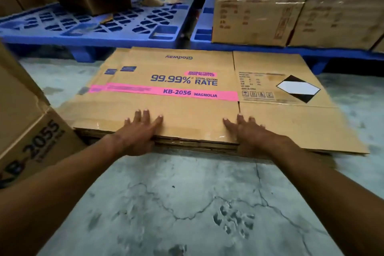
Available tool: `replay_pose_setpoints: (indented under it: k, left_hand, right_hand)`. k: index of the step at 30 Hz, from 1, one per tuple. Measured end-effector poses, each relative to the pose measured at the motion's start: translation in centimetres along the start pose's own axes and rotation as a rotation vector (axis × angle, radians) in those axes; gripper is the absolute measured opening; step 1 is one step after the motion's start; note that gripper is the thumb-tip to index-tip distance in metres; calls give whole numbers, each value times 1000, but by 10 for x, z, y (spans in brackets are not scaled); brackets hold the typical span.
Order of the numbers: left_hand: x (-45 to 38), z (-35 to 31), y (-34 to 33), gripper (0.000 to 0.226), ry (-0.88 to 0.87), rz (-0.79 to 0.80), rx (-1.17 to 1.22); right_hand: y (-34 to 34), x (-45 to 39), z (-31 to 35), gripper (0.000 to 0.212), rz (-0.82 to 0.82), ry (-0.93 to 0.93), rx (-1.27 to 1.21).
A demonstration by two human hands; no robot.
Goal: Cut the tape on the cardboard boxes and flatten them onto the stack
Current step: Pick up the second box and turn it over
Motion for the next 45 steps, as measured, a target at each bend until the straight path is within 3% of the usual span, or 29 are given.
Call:
replay_pose_setpoints:
  k: [4,8,11,14,17,19,21,24,25,27,29,31,34,36,38,41,45]
  left_hand:
    - [5,8,-4,91,-51,132,86]
    - [35,-9,21,62,-123,136,224]
    - [91,-6,58,50,-161,8,132]
    - [165,30,96,43,-27,-254,-22]
    - [240,84,108,39,182,-368,6]
    - [282,125,98,44,349,-354,82]
    - [330,170,69,47,479,-261,342]
    - [375,190,7,38,370,-46,877]
    - [386,186,-3,35,301,-52,916]
    - [398,163,1,31,181,-142,753]
    - [404,131,21,29,106,-250,427]
    - [414,110,39,26,40,-341,336]
    - [422,81,54,11,-185,-337,519]
    - [425,52,65,21,-388,-227,710]
    - [423,30,72,27,-452,-136,810]
    - [400,32,68,39,-326,-95,738]
    - [360,53,42,48,28,-150,568]
  right_hand:
    - [-7,1,-2,86,11,-61,22]
    - [1,25,25,76,-31,-126,128]
    - [-9,52,75,74,15,-6,101]
    - [3,96,144,73,-13,196,-43]
    - [36,148,217,70,-91,365,-101]
    - [56,176,261,65,-127,471,-132]
    - [76,205,308,52,-164,573,-218]
    - [88,235,360,50,-175,606,-393]
    - [89,242,374,55,-171,597,-448]
    - [85,256,389,69,-138,560,-552]
    - [84,265,384,78,-102,479,-676]
    - [85,276,369,64,-73,377,-708]
    - [82,294,335,29,65,293,-637]
    - [82,307,299,25,103,238,-578]
    - [82,321,243,19,87,127,-542]
    - [75,345,144,17,36,-131,-475]
    - [39,378,39,19,37,-444,-253]
Point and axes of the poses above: each hand's wrist, its own x-axis away from the middle knuckle, its own y-axis out of the back of the hand, z = x × y, the point moved 7 cm from there along -x, towards the middle knuckle, and after that the axes turned 15 degrees about z, right-handed, at the moved point
